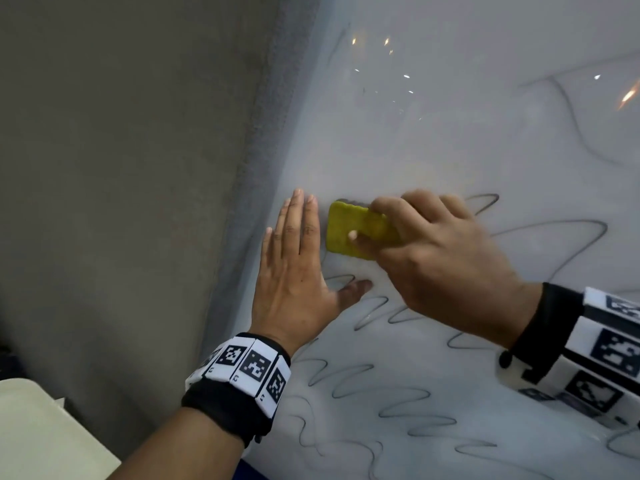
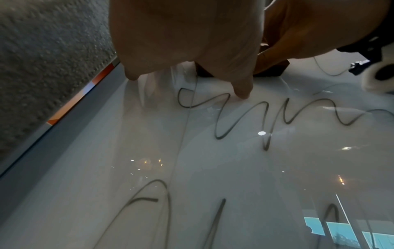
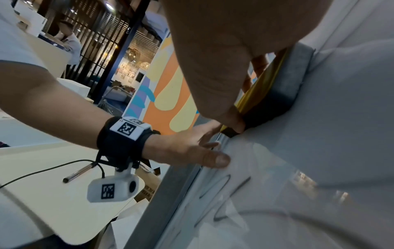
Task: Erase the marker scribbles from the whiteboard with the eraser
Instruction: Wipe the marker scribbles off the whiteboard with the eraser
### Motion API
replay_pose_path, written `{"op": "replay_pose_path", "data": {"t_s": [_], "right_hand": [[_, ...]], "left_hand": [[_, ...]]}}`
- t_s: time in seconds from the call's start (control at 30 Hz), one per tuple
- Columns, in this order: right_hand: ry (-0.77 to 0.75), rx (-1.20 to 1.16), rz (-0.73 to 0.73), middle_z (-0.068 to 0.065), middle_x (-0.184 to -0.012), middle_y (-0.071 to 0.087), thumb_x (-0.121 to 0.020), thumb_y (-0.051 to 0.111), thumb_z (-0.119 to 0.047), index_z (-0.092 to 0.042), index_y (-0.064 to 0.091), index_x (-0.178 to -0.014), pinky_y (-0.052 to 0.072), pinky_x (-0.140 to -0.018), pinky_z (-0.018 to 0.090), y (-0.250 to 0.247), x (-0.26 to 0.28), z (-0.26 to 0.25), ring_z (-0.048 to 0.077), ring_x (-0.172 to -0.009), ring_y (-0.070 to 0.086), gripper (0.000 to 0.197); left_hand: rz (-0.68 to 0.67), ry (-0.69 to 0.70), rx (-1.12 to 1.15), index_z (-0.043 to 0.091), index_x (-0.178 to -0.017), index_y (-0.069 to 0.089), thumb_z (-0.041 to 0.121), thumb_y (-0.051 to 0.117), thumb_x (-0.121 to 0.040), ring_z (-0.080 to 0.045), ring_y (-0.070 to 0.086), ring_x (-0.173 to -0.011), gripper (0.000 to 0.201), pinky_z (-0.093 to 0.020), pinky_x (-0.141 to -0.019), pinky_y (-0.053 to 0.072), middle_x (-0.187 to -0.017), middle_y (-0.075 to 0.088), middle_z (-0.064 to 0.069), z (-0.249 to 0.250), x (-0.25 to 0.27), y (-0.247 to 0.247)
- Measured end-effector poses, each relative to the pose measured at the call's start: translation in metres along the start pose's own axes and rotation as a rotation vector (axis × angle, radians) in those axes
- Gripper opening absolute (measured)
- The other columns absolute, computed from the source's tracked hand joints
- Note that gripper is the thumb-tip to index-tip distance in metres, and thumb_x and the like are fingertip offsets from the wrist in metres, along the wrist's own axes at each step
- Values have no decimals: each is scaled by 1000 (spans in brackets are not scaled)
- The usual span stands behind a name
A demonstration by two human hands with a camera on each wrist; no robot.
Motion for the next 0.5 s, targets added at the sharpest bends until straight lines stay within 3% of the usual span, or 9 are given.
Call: {"op": "replay_pose_path", "data": {"t_s": [0.13,0.27,0.5], "right_hand": [[55,17,97,13,-122,61,-95,57,-27,-27,72,-117,38,-76,45,-21,-19,26,39,-100,56,26],[165,28,176,12,-123,62,-95,58,-27,-28,71,-119,35,-77,45,-26,-27,34,41,-102,56,27],[-66,22,-18,9,-124,60,-83,72,-20,-29,72,-116,36,-78,43,-2,-1,-3,36,-100,56,34]], "left_hand": [[14,-2,4,16,-157,-6,88,47,-71,-11,-10,-151,123,-42,-123,6,-165,-10,-1,-1,2,1],[40,-1,22,15,-157,-2,84,51,-72,-13,-5,-151,122,-45,-123,12,-165,-5,-2,-2,3,3],[49,-8,8,17,-157,0,86,48,-72,-16,-2,-152,120,-48,-121,19,-165,-2,-4,-3,8,5]]}}
Point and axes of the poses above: each hand's wrist, its own x-axis away from the middle knuckle, its own y-axis out of the palm, z = x × y, the point moved 2 cm from there along -x, towards the middle knuckle
